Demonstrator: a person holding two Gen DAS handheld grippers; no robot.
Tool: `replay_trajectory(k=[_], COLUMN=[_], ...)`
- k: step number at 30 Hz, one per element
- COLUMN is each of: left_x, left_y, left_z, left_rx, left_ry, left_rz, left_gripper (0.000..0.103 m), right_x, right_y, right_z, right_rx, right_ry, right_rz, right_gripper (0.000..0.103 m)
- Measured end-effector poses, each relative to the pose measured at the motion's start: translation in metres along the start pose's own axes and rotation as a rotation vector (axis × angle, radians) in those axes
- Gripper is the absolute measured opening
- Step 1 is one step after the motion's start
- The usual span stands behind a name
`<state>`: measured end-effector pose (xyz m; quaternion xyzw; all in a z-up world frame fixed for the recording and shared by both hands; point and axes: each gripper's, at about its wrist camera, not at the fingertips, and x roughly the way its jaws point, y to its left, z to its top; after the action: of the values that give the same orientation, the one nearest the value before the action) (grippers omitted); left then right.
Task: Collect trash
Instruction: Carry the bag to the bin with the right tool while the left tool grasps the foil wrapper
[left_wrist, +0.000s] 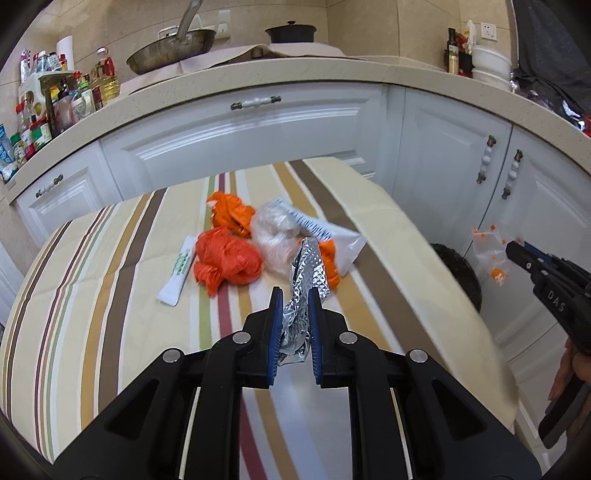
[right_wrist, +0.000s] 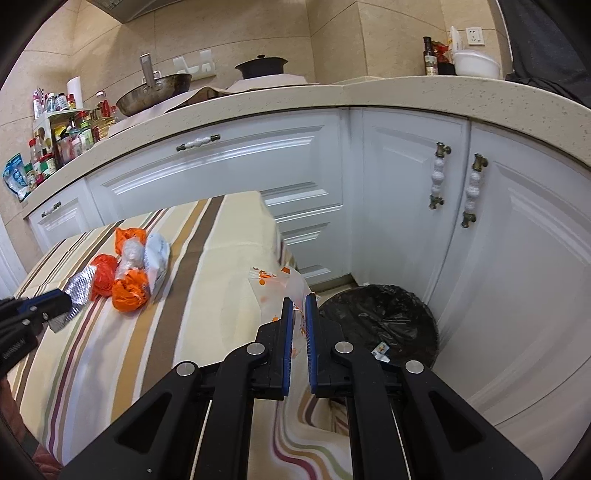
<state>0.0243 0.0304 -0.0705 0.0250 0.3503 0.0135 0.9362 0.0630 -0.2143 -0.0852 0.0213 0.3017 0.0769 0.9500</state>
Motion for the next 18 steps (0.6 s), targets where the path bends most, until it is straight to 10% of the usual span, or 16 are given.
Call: replay_trajectory(k=[18], left_x=[0.045], left_y=[-0.129], left_z=[0.061], left_rx=[0.110], left_ry=[-0.055], left_rz=[-0.172], left_gripper=[0.014], right_x=[0.008], right_y=[-0.075], right_z=[0.018], right_rx=[0.047], right_ry=[-0.068], right_rz=[-0.180], right_gripper=[0.007])
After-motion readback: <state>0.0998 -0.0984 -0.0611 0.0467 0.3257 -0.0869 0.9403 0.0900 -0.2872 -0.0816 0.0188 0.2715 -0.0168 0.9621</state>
